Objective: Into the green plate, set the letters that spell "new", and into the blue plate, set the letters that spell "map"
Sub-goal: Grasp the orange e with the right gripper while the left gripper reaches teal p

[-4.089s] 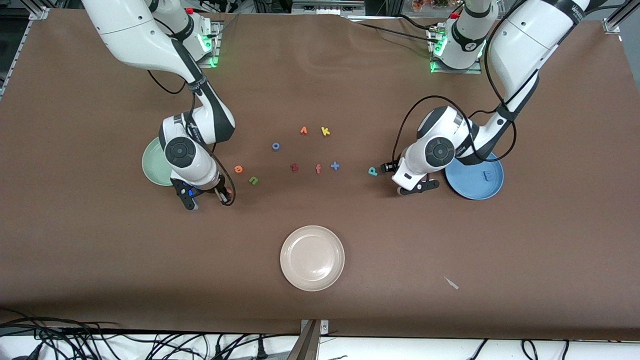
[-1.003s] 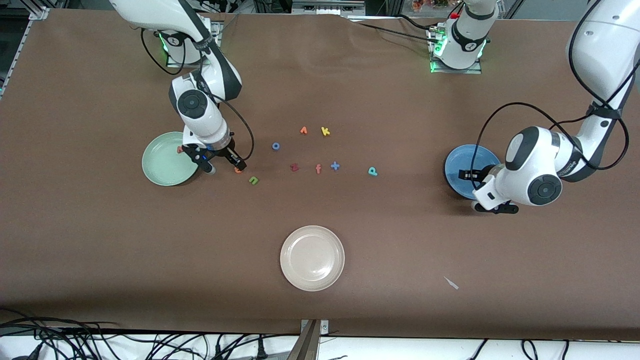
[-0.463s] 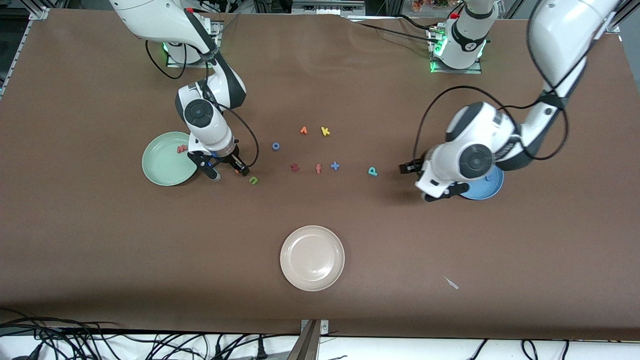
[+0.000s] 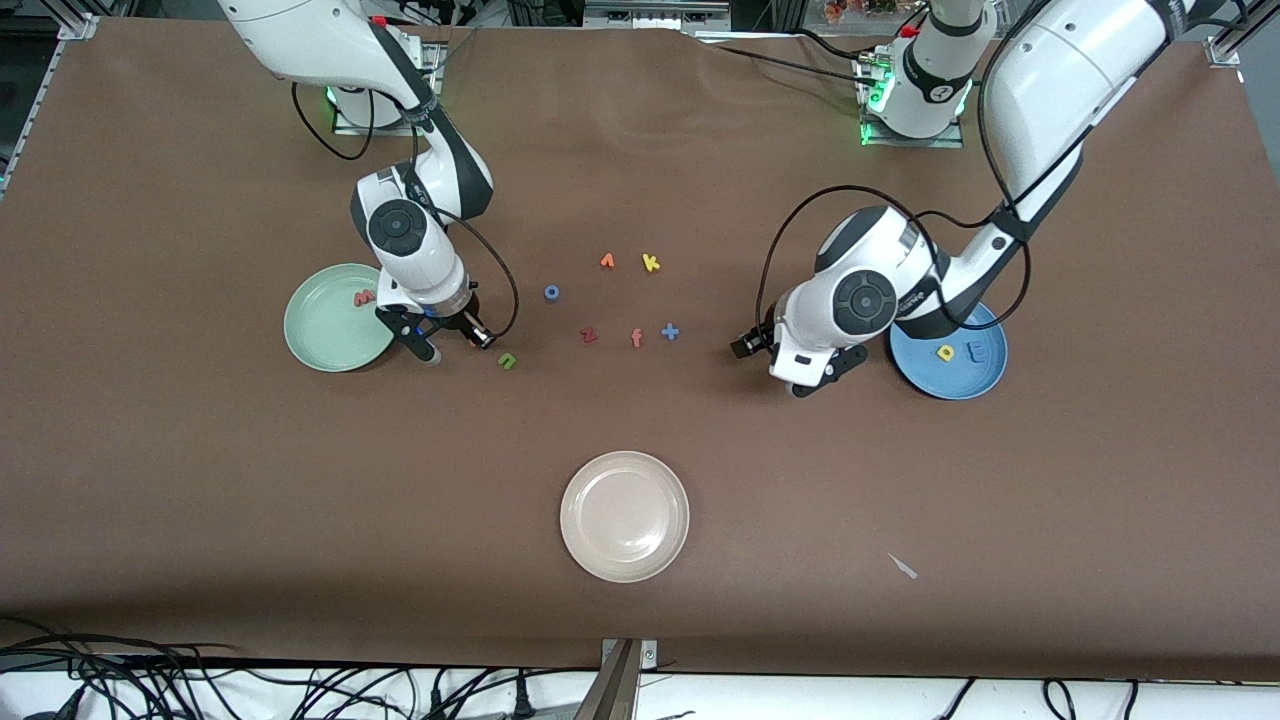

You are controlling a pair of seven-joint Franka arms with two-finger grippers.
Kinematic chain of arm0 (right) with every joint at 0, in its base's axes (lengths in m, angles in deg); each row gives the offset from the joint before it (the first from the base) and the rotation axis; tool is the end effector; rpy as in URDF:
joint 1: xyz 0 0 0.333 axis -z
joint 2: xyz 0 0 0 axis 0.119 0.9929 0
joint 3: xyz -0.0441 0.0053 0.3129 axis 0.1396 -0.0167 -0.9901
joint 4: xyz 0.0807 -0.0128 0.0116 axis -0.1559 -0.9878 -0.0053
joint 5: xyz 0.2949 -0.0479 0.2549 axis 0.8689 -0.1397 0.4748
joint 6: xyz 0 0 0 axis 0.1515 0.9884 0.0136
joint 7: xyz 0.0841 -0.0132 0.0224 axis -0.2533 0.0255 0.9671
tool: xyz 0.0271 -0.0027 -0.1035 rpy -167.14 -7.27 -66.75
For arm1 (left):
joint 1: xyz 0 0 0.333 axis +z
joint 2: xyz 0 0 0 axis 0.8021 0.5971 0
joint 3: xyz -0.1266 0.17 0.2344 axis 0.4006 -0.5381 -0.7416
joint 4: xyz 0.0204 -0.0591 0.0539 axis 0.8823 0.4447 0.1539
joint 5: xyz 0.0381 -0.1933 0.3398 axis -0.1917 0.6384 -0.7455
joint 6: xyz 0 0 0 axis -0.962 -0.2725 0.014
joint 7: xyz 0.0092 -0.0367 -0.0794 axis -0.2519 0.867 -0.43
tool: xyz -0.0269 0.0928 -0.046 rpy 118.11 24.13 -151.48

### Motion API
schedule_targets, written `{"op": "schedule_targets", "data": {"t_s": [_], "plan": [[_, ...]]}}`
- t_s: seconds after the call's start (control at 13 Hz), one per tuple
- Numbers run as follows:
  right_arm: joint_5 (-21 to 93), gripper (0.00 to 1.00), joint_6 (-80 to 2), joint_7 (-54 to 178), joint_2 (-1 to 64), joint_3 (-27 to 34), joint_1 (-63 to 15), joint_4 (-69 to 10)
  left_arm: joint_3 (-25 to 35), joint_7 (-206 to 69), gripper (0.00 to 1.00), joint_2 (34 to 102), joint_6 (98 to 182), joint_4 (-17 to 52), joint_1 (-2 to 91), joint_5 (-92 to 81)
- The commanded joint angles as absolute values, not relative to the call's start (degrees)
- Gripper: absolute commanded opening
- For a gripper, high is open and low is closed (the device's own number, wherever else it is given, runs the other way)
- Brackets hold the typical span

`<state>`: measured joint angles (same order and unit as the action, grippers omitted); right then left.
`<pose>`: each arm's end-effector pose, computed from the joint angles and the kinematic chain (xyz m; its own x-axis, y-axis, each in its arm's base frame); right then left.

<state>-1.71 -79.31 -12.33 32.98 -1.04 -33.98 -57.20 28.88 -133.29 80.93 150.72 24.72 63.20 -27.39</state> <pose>0.5002 0.2449 0.1846 0.7389 -0.6726 0.0402 -0.6704 -0.7398 -0.0565 0.5414 -0.3057 0.2209 0.7815 0.5496 -0.2951 0.5718 -0.8203 -0.0133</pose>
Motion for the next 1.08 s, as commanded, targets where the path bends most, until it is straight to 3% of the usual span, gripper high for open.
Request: {"op": "schedule_targets", "data": {"t_s": [0.0,0.31,0.39,0.69,0.93,1.0], "plan": [[-1.0,0.06,-77.9,-11.6,30.9,0.0,-34.5,-56.5,26.3,-142.3,0.92,80.7,155.2,27.0,59.3,-32.3],[-1.7,0.06,-66.2,-1.1,24.4,5.8,-34.4,-56.7,25.8,-152.0,0.85,83.3,158.0,27.0,58.4,-38.8],[-1.7,0.06,-64.2,2.8,23.2,7.6,-34.4,-57.0,25.8,-152.1,0.8,83.8,158.0,27.0,57.7,-38.8],[-1.3,0.06,-65.0,20.7,21.2,18.5,-34.3,-63.1,25.3,-152.4,0.75,84.8,158.3,27.0,57.5,-38.9],[-1.1,0.07,-68.2,25.5,22.0,21.6,-34.0,-66.9,25.0,-152.5,0.61,84.9,158.3,26.9,57.2,-38.8],[-1.1,0.2,-69.3,26.6,22.0,22.1,-34.0,-67.9,25.0,-152.5,0.56,84.9,158.3,26.9,57.2,-38.8]]}}
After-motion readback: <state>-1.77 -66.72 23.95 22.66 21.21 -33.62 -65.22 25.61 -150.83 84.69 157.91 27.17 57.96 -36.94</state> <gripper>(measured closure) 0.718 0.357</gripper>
